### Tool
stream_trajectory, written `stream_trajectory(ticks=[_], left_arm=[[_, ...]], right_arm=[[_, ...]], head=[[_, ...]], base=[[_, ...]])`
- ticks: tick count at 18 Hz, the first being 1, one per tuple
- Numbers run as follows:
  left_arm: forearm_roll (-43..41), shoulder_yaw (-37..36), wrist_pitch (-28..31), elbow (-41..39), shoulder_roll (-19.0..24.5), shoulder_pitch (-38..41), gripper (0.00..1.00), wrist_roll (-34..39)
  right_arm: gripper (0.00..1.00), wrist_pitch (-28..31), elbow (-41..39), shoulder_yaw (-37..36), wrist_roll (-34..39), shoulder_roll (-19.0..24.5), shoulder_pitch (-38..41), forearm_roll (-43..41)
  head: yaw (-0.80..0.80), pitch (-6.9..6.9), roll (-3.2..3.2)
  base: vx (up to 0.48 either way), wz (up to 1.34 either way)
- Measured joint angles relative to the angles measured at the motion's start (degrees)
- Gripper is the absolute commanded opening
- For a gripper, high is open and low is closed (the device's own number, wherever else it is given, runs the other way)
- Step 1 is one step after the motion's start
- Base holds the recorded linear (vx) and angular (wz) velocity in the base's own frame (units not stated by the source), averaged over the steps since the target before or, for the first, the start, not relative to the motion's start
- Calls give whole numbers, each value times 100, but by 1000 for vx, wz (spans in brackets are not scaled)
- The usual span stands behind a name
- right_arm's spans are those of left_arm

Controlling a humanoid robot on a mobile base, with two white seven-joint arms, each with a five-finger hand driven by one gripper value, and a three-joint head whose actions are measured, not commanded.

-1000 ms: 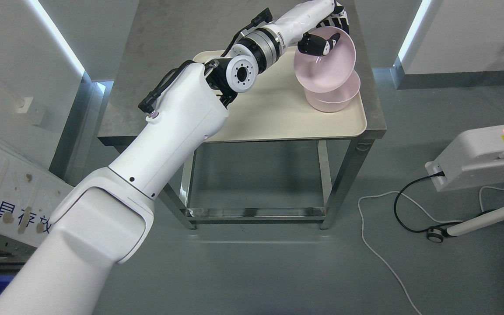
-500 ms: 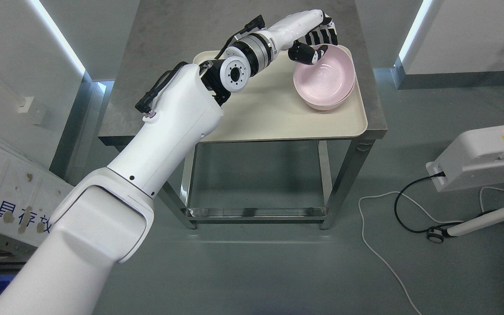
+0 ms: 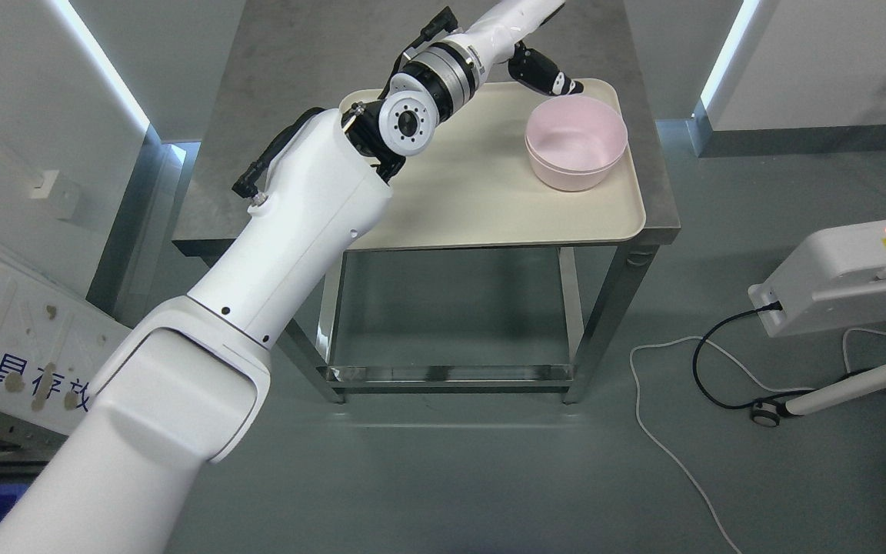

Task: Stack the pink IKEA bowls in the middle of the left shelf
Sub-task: 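Regrip the stacked pink bowls with the left hand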

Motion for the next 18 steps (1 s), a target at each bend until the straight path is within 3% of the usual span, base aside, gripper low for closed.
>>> stream_trajectory(ticks=[3,7,18], left_arm=[[528,79,-41,-395,-2,240,100,-899],[125,97,103,-818,-2,757,98,-1923],[-1816,479,711,-1365,-4,1275,74,-2163]], right_arm=[[100,0,0,0,0,0,0,0],[100,0,0,0,0,0,0,0],[100,0,0,0,0,0,0,0]], head=[[0,0,0],[0,0,0],[0,0,0]], base=[[0,0],[0,0],[0,0]])
